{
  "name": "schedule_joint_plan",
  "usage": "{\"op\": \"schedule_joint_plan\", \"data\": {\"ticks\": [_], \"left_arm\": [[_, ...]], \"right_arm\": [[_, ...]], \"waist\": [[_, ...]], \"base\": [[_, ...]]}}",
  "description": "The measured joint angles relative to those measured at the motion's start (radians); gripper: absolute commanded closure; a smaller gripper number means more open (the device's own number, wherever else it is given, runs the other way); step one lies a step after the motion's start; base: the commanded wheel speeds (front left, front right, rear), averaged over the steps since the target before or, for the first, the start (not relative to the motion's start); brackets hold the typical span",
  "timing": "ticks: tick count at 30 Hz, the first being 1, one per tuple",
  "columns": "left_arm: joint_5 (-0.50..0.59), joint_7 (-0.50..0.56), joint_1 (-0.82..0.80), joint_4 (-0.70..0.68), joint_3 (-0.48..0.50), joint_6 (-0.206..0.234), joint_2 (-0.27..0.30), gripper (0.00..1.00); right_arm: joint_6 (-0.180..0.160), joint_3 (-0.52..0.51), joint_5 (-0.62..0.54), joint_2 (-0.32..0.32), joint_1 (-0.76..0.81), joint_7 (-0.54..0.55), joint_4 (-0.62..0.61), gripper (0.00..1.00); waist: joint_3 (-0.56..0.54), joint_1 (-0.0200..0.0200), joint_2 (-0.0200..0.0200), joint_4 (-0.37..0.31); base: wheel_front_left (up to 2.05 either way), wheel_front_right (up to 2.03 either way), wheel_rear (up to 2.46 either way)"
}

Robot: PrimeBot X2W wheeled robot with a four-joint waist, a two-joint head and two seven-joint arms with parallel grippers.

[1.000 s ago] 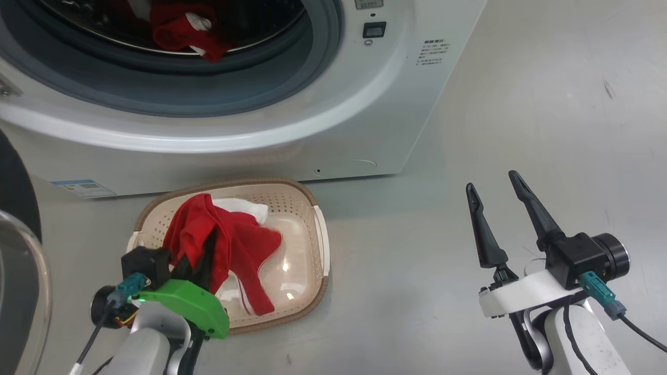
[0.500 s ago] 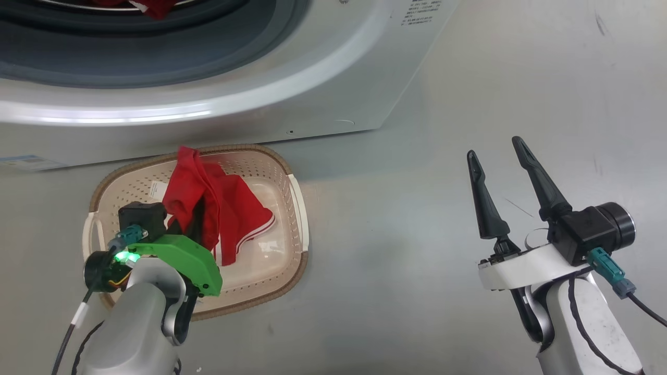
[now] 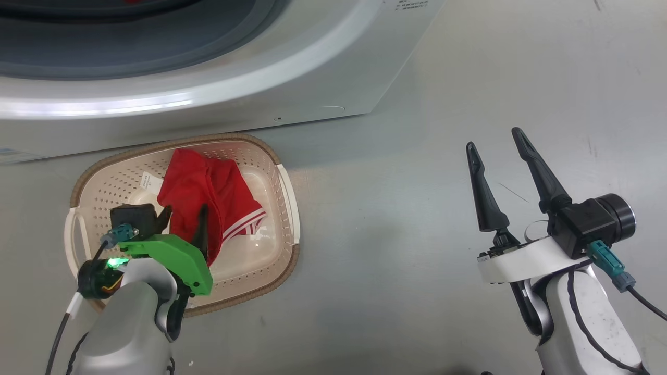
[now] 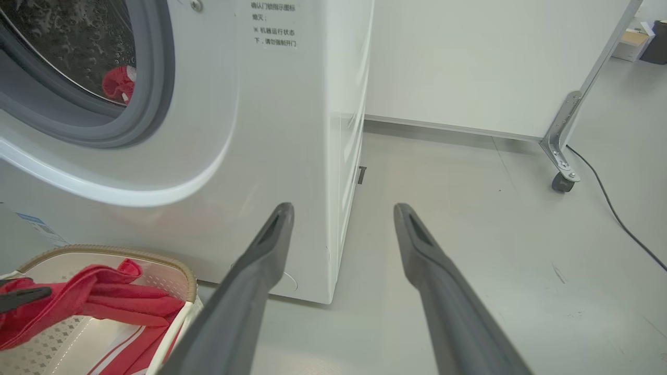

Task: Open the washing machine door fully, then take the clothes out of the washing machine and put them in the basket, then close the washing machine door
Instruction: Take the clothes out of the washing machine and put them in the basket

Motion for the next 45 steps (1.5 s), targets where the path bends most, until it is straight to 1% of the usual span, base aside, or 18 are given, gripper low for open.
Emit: {"op": "schedule_joint_plan", "data": {"ticks": [5,11,20,23,24,30,38,45], "left_arm": [[0.003,-0.052,-0.029,0.032,0.013,0.001,0.0,0.0],[0.02,-0.109,-0.045,0.037,0.019,0.008,0.0,0.0],[0.055,-0.124,-0.049,-0.029,0.029,0.011,-0.001,0.0],[0.075,-0.127,-0.046,-0.096,0.053,0.021,-0.001,0.0],[0.075,-0.127,-0.046,-0.096,0.053,0.021,-0.001,0.0],[0.113,-0.127,-0.033,-0.275,0.105,0.035,-0.001,0.0],[0.172,-0.127,0.099,-0.428,0.142,0.055,0.009,0.0],[0.206,-0.127,0.223,-0.514,0.148,0.061,0.01,0.0]], "right_arm": [[0.001,-0.005,0.0,0.0,-0.004,0.0,0.008,0.0],[0.001,-0.017,0.0,0.001,-0.005,0.0,0.02,0.0],[0.0,-0.034,0.0,0.001,-0.001,0.0,0.031,0.0],[0.0,-0.036,0.0,0.001,0.012,0.0,0.042,0.0],[0.0,-0.036,0.0,0.001,0.012,0.0,0.042,0.0],[0.0,-0.048,0.0,0.002,0.047,0.0,0.053,0.0],[0.0,-0.043,0.0,0.004,0.091,0.0,0.07,0.0],[-0.001,-0.044,0.004,0.007,0.147,0.0,0.085,0.0]], "waist": [[-0.009,0.0,0.0,0.004],[-0.034,0.0,0.0,0.019],[-0.1,0.0,0.0,0.061],[-0.128,0.0,0.0,0.077],[-0.128,0.0,0.0,0.077],[-0.19,0.0,0.0,0.11],[-0.282,0.0,0.0,0.141],[-0.368,0.0,0.0,0.153]], "base": [[0.0,0.0,0.0],[0.0,0.0,0.0],[0.0,0.0,0.0],[0.0,0.0,0.0],[0.0,0.0,0.0],[0.0,0.0,0.0],[0.0,0.0,0.0],[0.0,0.0,0.0]]}}
